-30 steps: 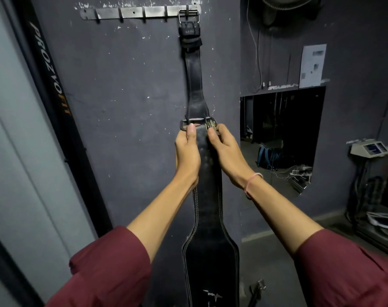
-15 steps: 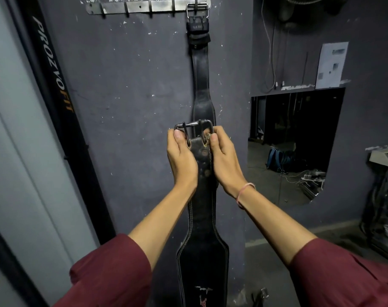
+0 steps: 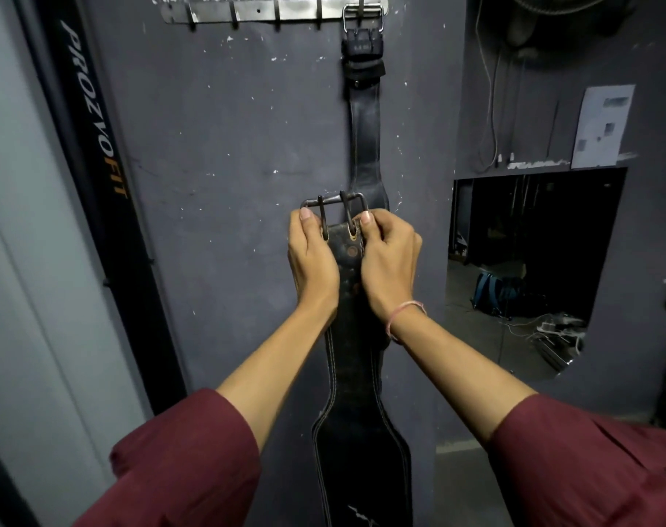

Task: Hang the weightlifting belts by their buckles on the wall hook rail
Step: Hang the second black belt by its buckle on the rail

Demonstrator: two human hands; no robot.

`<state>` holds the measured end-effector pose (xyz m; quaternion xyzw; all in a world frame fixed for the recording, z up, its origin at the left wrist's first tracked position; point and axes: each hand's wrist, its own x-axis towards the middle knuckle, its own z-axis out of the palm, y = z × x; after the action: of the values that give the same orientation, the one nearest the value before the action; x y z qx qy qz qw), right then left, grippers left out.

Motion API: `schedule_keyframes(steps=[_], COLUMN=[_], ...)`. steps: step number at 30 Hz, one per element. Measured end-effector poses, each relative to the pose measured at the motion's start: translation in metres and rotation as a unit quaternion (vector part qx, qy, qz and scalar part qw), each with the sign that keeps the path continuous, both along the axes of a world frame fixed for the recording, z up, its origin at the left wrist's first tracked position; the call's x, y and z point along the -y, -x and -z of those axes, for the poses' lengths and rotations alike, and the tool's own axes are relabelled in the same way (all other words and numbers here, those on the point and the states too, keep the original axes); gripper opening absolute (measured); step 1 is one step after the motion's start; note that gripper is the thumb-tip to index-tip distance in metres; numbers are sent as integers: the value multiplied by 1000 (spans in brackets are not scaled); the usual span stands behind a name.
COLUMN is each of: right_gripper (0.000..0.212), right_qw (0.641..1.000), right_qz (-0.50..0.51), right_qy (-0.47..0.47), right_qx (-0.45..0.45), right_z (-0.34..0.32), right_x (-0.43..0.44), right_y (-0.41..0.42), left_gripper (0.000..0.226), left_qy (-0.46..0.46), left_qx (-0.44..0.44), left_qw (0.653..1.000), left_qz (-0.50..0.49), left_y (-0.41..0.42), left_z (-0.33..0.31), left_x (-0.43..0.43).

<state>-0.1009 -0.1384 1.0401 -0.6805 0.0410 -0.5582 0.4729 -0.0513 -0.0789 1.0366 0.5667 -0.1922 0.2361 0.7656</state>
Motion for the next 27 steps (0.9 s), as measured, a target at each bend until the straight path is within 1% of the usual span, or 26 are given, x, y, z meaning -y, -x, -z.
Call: schedule_keyframes(steps=[3,5,6,10,14,17,21,27], right_gripper=[31,31,31,30,30,30,28,27], right_qw=[999,997,997,994,994,994,991,987], right_qz=[28,48,55,60,43,29,24,21], right_qy=[-31,-49,-56,-76,-76,-52,-32,-11], right_qx=[10,23,28,44,60,91,130,158], right_z=[-10,-20,-27,-47,-69,-90,-122,-191], right_x=[-5,-7,-6,2,17,27,36,59], right_y=[-26,-43,-52,-83,-109,-132,-163,-211], left_gripper=[30,32,33,33,33,36,37,36], left_qy=[45,62,60,-2,-43,-52,-56,-66], left_qx=[-33,-37,-25,49,117,164,192,227], left_qw=[997,995,994,995,991,985,977,960], left_qz=[49,74,84,88,50,3,-74,-153], left_y=[-23,-38,-48,-84,-109,-131,-156,-208], left_z=[-10,-15,-18,-33,-59,-82,-116,-187], left_x=[-2,-2,-2,-1,5,12,26,47])
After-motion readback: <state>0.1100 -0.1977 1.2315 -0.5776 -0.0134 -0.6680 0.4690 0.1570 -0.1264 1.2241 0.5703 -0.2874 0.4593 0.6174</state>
